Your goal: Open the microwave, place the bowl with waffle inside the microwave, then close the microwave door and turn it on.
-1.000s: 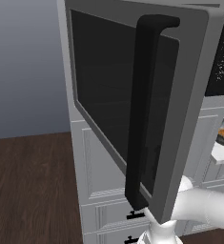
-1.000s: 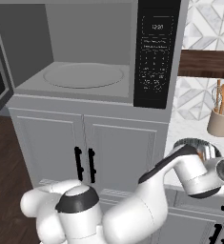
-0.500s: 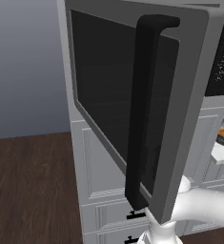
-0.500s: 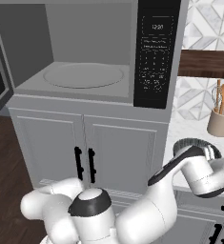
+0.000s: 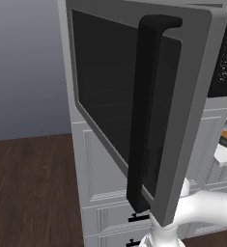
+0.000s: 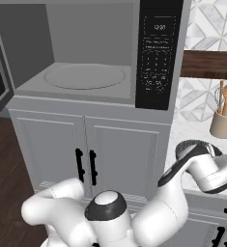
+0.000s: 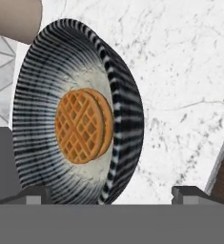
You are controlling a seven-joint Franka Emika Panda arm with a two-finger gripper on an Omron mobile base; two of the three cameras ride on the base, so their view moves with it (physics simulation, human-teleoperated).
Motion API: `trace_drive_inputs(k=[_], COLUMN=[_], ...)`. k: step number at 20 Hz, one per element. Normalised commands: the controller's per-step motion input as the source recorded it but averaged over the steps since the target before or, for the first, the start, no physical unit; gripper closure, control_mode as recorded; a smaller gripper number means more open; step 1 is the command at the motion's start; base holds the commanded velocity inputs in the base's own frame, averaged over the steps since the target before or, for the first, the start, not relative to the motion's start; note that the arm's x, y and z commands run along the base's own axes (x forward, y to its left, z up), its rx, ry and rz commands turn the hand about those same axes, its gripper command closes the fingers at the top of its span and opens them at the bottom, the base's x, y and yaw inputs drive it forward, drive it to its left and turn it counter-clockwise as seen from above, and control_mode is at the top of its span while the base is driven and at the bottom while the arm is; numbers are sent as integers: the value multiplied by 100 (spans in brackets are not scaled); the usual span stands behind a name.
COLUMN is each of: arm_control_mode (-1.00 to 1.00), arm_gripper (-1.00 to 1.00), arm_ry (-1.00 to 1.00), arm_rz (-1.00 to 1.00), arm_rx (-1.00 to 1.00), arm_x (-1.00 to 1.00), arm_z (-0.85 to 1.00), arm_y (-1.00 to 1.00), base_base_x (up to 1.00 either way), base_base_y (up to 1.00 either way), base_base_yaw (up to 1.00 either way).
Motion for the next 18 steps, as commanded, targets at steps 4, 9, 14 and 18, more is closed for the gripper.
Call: trace_drive_inputs(k=[4,9,14,18], arm_control_mode=[-100,-100,-100,-100], arm_gripper=[-100,-100,-100,-100], arm_ry=[6,4,3,1], arm_rz=[1,0,0,0], arm_rx=[4,4,4,4], arm_x=[10,12,22,15], arm_z=[-23,-25,-22,-18], arm_y=[0,0,0,0], base_base_x=[0,0,0,0], base_base_y=[0,0,0,0], base_base_yaw=[0,0,0,0])
